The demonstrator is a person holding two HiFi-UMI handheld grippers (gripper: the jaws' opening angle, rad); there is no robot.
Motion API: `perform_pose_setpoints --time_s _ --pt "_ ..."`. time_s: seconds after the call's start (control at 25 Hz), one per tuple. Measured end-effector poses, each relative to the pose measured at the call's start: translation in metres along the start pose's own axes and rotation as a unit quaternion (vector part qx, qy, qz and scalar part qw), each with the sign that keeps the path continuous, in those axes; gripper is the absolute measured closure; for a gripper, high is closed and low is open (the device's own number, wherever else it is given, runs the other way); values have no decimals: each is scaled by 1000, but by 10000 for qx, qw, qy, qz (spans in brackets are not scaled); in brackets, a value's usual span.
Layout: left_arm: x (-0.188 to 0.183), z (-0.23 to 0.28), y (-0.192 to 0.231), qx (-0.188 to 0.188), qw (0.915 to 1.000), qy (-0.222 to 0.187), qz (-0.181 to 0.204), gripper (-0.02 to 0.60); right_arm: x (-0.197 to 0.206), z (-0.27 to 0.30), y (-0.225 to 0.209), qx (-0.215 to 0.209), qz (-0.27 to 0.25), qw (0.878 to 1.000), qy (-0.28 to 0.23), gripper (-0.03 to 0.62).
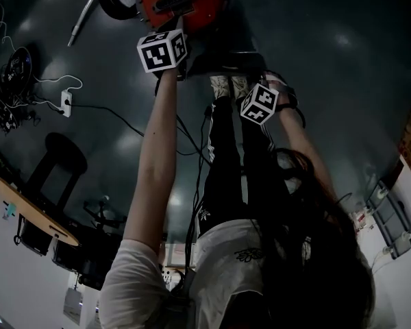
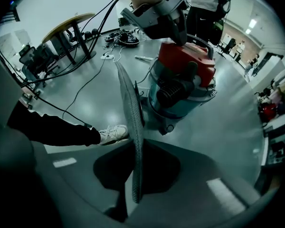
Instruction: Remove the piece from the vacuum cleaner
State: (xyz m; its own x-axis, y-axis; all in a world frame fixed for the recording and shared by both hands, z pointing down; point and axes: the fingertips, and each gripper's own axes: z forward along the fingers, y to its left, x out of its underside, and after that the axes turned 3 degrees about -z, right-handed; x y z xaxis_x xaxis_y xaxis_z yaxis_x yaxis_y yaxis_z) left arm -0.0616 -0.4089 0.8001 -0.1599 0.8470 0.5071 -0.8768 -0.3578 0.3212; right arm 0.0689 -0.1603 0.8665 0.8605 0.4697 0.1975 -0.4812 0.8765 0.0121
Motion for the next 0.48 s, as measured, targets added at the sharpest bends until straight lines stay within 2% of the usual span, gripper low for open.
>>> perform_pose_setpoints --time_s 0.08,0.28,0.4,0.48 --pt "0 -9 -9 39 10000 35 71 581 -5 -12 -3 53 44 9999 -76 559" --pt "-15 -59 -38 183 9994 -297 -53 581 -24 -57 -13 187 101 9995 -254 559" --pt "-32 -106 -64 319 9979 -561 -38 581 -48 -108 -31 529 252 9968 -548 559" --pt "-56 -142 -80 424 9948 -923 -87 581 -69 -150 -55 855 418 9916 -878 559"
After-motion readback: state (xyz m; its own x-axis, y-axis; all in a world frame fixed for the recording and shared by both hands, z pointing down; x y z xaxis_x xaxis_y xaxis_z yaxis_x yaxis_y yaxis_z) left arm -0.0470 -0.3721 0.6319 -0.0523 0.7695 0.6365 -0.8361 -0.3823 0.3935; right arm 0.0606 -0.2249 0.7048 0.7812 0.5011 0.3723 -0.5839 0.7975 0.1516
